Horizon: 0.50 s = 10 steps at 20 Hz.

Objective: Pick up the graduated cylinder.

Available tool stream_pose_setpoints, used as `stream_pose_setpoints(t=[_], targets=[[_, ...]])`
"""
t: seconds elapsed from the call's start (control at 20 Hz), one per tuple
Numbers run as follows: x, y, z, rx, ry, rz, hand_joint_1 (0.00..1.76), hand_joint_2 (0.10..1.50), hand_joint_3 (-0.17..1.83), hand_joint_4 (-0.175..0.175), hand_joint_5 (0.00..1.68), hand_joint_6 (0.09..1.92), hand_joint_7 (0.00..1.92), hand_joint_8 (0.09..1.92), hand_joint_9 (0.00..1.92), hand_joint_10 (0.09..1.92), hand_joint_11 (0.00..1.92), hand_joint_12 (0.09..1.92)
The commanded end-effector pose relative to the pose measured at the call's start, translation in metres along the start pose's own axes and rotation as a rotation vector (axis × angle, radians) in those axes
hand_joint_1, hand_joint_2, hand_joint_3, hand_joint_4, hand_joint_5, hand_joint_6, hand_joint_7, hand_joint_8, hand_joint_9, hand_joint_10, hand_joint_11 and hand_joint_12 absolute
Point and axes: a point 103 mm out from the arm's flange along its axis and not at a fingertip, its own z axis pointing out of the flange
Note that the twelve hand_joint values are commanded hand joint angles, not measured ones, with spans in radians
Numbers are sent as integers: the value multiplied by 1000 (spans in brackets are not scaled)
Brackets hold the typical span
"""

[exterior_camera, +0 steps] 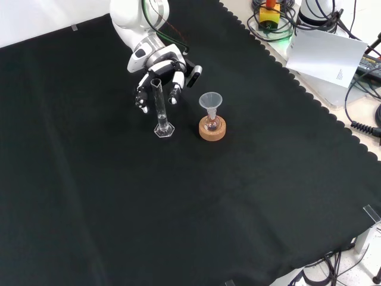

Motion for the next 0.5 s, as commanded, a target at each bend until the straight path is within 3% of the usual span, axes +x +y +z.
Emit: stream_pose_setpoints(t=[0.05,0.5], targets=[[-1,0,1,0,-3,0,1143,1008,-175,-27,357,438,430,608,649,530,426,1257],[-2,3,5,-12,35,-2,1165,1024,-175,-11,519,547,530,591,722,495,506,1210]])
